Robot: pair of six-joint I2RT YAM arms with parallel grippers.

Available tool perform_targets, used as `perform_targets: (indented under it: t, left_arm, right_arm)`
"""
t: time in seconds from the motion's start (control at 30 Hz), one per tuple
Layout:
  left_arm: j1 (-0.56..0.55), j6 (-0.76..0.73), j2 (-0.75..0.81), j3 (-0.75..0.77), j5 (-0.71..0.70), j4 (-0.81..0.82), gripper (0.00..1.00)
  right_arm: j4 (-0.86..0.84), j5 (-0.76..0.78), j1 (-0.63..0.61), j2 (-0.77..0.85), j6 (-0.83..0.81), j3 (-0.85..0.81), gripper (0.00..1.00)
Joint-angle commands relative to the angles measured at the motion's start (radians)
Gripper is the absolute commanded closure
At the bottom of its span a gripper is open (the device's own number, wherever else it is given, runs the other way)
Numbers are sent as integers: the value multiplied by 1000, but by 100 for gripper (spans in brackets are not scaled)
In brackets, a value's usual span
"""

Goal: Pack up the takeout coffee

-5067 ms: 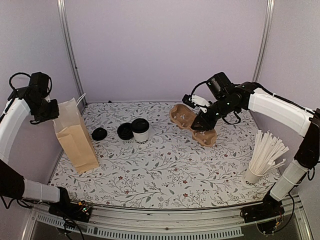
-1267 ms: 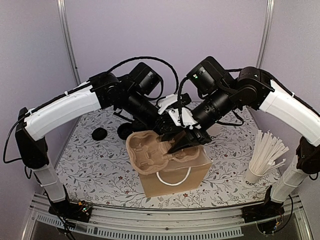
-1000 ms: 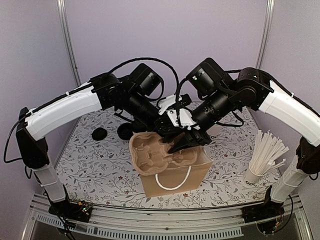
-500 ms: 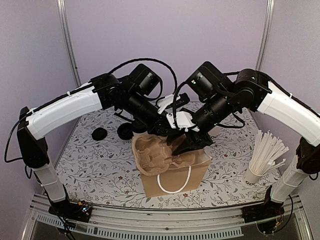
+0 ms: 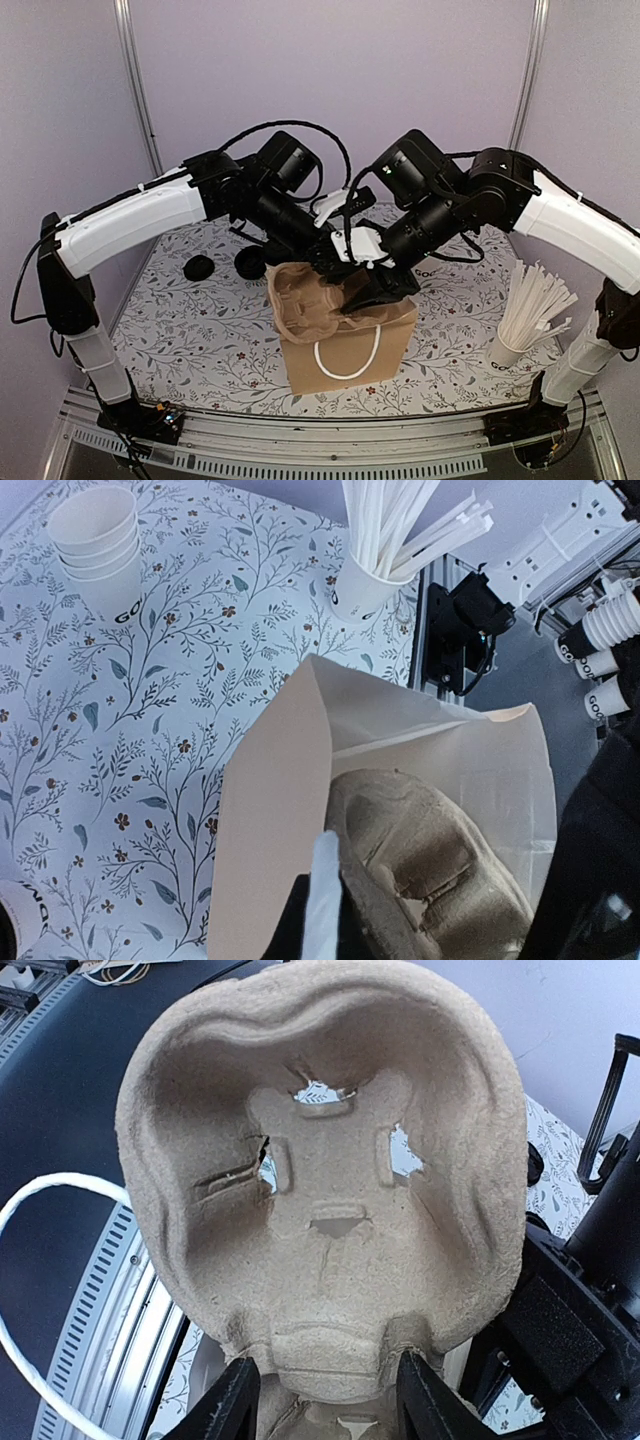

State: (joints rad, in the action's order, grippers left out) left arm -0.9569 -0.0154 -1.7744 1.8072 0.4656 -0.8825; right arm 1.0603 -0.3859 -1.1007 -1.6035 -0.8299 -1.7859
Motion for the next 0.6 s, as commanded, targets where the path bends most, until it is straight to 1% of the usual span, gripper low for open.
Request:
perform_targets:
  t: [0.0,0.23,0.47,0.5,0.57]
  left_arm:
    - [13,6,-12,-26,19,-16,100]
    - [16,9,-8,-35,26,-13,100]
    - [18,11,-11,-40,28,-13,100]
    - [18,11,-11,-40,28,-13,100]
    - [18,11,-10,-44,29,-10,100]
  right_arm:
    - [-39,10,-15,28,-7,23,51]
    - [-85,50,-21,35,3,62,51]
    - [-170,146,-32,32,40,86,50]
    - [-178,158,-35,31,43,88,52]
    - [-188,173,-37,28,52,86,59]
